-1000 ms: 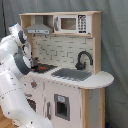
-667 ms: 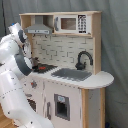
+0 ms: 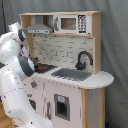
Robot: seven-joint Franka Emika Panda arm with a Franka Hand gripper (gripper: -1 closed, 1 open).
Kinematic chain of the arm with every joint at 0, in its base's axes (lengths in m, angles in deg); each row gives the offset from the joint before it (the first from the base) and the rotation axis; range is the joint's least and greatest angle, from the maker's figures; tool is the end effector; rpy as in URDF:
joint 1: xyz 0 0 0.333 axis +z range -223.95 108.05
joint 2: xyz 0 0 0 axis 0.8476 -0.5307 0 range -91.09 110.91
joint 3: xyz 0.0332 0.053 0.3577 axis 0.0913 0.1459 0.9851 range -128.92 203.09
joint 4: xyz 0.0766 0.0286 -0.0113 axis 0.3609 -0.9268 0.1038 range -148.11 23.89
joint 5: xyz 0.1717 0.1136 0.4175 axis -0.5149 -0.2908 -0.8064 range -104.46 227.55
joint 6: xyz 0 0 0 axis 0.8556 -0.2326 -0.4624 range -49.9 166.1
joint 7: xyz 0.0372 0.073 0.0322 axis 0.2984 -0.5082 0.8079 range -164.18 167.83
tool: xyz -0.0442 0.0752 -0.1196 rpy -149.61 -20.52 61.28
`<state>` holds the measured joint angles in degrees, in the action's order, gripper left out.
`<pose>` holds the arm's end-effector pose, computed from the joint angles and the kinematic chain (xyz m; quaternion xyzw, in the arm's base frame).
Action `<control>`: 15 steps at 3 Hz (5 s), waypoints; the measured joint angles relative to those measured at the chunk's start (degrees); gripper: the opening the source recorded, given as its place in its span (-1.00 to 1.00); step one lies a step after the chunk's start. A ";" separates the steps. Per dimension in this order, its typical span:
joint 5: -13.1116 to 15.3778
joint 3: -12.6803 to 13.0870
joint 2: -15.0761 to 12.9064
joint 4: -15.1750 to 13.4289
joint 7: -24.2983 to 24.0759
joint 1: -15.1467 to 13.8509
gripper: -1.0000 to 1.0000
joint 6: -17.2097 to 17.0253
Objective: Play with the kitchen
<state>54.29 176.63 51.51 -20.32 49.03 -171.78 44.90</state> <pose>0.6172 0.5709 0.5707 0.7321 0.6555 0.0782 0.1679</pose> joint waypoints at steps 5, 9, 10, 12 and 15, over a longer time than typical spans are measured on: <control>0.14 8.38 -0.60 1.17 3.31 -5.66 -1.00 -11.43; 7.60 6.91 -11.36 1.05 -1.87 -4.28 -1.00 -28.68; 9.83 6.84 -14.29 -2.93 -3.34 -4.27 -1.00 -30.17; 12.55 7.04 -20.89 -13.42 -7.76 -3.06 -1.00 -29.34; 16.34 7.78 -30.31 -28.82 -16.66 0.93 -1.00 -24.31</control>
<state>70.63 184.41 21.20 -49.14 32.37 -170.85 20.60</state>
